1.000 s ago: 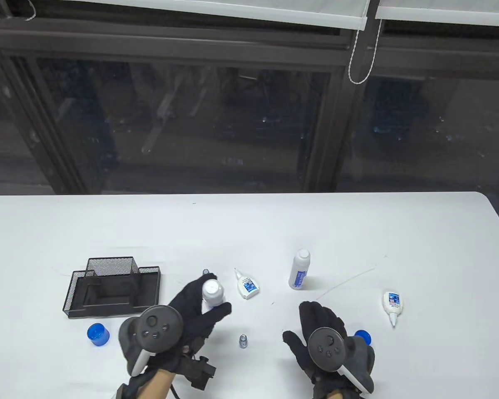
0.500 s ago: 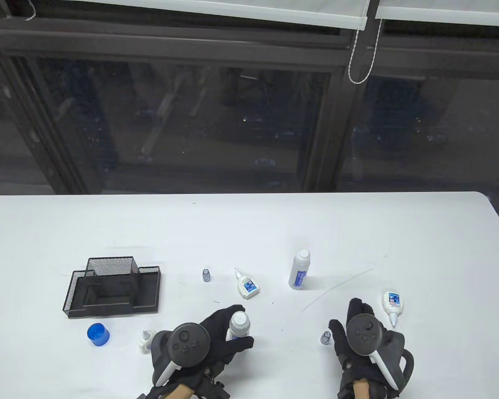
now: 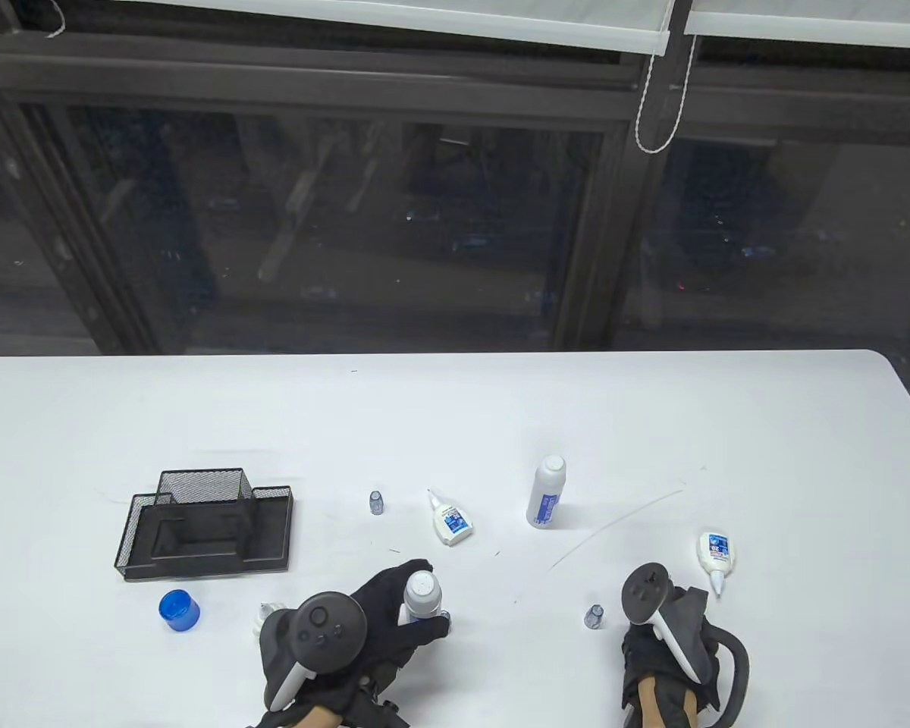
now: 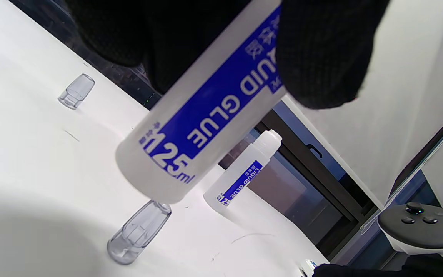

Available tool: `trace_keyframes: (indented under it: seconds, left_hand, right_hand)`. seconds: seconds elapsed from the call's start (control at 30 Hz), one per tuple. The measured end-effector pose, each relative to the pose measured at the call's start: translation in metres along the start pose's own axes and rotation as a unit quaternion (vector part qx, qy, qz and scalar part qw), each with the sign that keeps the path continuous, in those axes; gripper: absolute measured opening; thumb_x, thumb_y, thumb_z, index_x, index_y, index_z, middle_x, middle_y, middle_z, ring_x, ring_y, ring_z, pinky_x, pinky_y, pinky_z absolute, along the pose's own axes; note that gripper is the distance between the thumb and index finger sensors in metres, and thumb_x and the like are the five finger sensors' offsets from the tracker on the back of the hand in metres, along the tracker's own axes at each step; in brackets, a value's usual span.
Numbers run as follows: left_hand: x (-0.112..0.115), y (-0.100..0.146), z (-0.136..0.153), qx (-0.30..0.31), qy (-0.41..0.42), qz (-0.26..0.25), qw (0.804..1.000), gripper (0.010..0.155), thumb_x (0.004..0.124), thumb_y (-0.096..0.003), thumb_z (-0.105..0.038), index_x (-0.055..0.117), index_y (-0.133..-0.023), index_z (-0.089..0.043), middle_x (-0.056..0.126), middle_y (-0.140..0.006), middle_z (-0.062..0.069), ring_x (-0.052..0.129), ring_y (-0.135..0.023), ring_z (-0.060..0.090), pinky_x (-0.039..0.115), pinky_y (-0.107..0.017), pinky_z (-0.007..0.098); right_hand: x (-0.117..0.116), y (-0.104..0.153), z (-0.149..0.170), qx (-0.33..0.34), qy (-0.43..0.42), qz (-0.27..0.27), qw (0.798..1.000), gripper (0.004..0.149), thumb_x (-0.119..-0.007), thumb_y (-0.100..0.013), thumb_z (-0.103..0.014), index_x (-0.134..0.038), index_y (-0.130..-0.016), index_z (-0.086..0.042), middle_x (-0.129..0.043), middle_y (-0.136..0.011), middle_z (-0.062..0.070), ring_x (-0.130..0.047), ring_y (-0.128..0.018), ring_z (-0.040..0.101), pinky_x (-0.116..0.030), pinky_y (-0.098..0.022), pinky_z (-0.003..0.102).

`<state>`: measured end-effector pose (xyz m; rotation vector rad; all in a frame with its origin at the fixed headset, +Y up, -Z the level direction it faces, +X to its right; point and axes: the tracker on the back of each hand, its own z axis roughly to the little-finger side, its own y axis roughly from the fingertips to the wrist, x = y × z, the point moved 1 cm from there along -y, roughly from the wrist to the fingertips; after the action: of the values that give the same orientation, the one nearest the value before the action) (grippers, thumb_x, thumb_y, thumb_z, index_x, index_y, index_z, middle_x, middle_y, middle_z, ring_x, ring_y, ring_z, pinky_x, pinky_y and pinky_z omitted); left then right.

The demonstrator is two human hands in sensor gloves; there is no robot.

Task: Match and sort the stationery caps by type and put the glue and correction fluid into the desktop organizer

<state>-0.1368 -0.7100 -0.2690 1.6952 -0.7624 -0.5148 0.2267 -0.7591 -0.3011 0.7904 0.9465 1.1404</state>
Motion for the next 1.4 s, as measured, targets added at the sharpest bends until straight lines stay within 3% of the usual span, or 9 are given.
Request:
trace_keyframes:
  seconds: [0.2,0.37,0.63,0.9,1.07,1.17,1.3,1.37,1.4]
  left_hand:
    - [0.000,-0.001,0.001,-0.002,0.008,0.001,1.000,0.071,0.091,-0.0429,-0.056,0.068,-0.104,-0.029,0.084,-0.104,0.000,0.095,-0.091,0.026,0.076,-0.067,0.053]
    - [0.001,-0.001,0.000,-0.005,0.010,0.004,1.000,0.071,0.091,-0.0425,-0.057,0.068,-0.104,-0.029,0.085,-0.103,0.000,0.095,-0.090,0.026,0.076,-0.067,0.052]
    - [0.001,-0.001,0.001,-0.011,0.013,0.006,1.000,0.071,0.090,-0.0426,-0.058,0.069,-0.104,-0.028,0.086,-0.102,0.000,0.097,-0.087,0.026,0.076,-0.066,0.052]
    - [0.001,-0.002,0.004,-0.020,0.006,0.008,1.000,0.071,0.090,-0.0428,-0.058,0.069,-0.104,-0.028,0.086,-0.102,0.001,0.096,-0.087,0.026,0.076,-0.066,0.052]
    - [0.000,-0.003,0.005,-0.021,0.010,0.003,1.000,0.071,0.090,-0.0429,-0.058,0.069,-0.104,-0.028,0.086,-0.102,0.001,0.096,-0.087,0.026,0.076,-0.067,0.052]
    - [0.000,-0.003,0.004,-0.019,0.010,0.002,1.000,0.071,0.090,-0.0427,-0.057,0.069,-0.104,-0.028,0.086,-0.102,0.001,0.096,-0.088,0.026,0.076,-0.067,0.053]
    - [0.001,-0.003,0.004,-0.017,0.000,0.001,1.000,0.071,0.090,-0.0429,-0.058,0.069,-0.104,-0.028,0.086,-0.102,0.000,0.096,-0.088,0.026,0.076,-0.067,0.052]
    - [0.002,-0.003,0.003,-0.016,-0.002,0.001,1.000,0.071,0.090,-0.0431,-0.058,0.069,-0.104,-0.028,0.086,-0.102,0.000,0.096,-0.088,0.026,0.076,-0.067,0.052]
    - [0.002,-0.003,0.003,-0.016,0.000,0.000,1.000,0.071,0.090,-0.0431,-0.058,0.069,-0.104,-0.027,0.086,-0.102,0.000,0.096,-0.088,0.026,0.076,-0.067,0.052]
  right_hand:
    - [0.044,0.035,-0.016,0.084,-0.082,0.106,0.987,0.070,-0.075,-0.053,-0.033,-0.044,-0.112,-0.010,-0.062,-0.107,0.021,-0.077,-0.087,0.039,-0.061,-0.069,0.058]
    - [0.079,0.074,-0.060,0.233,-0.176,0.101,0.951,0.070,-0.075,-0.053,-0.038,-0.048,-0.111,-0.009,-0.069,-0.104,0.019,-0.082,-0.083,0.037,-0.065,-0.067,0.056]
    - [0.124,0.135,-0.138,0.374,-0.164,0.147,0.901,0.064,-0.076,-0.053,-0.042,-0.061,-0.109,-0.015,-0.077,-0.100,0.018,-0.086,-0.080,0.036,-0.067,-0.066,0.056]
    - [0.115,0.141,-0.185,0.436,-0.115,0.072,0.890,0.062,-0.075,-0.054,-0.039,-0.060,-0.110,-0.016,-0.070,-0.106,0.018,-0.080,-0.086,0.038,-0.063,-0.069,0.058]
    - [0.108,0.143,-0.190,0.447,-0.103,0.080,0.885,0.061,-0.075,-0.054,-0.037,-0.060,-0.110,-0.017,-0.069,-0.108,0.017,-0.079,-0.089,0.038,-0.062,-0.070,0.058]
    - [0.104,0.142,-0.193,0.436,-0.076,0.105,0.890,0.062,-0.076,-0.053,-0.042,-0.063,-0.107,-0.016,-0.074,-0.102,0.016,-0.082,-0.083,0.036,-0.064,-0.069,0.056]
    - [0.104,0.144,-0.190,0.389,-0.038,0.179,0.903,0.070,-0.072,-0.045,-0.058,-0.071,-0.100,-0.016,-0.087,-0.087,0.011,-0.092,-0.067,0.028,-0.073,-0.060,0.052]
    - [0.105,0.143,-0.189,0.399,-0.042,0.154,0.903,0.072,-0.068,-0.045,-0.059,-0.068,-0.103,-0.016,-0.085,-0.091,0.012,-0.091,-0.071,0.030,-0.072,-0.062,0.053]
    - [0.106,0.143,-0.188,0.416,-0.056,0.117,0.900,0.077,-0.068,-0.046,-0.059,-0.059,-0.109,-0.015,-0.075,-0.102,0.015,-0.085,-0.082,0.035,-0.068,-0.066,0.056]
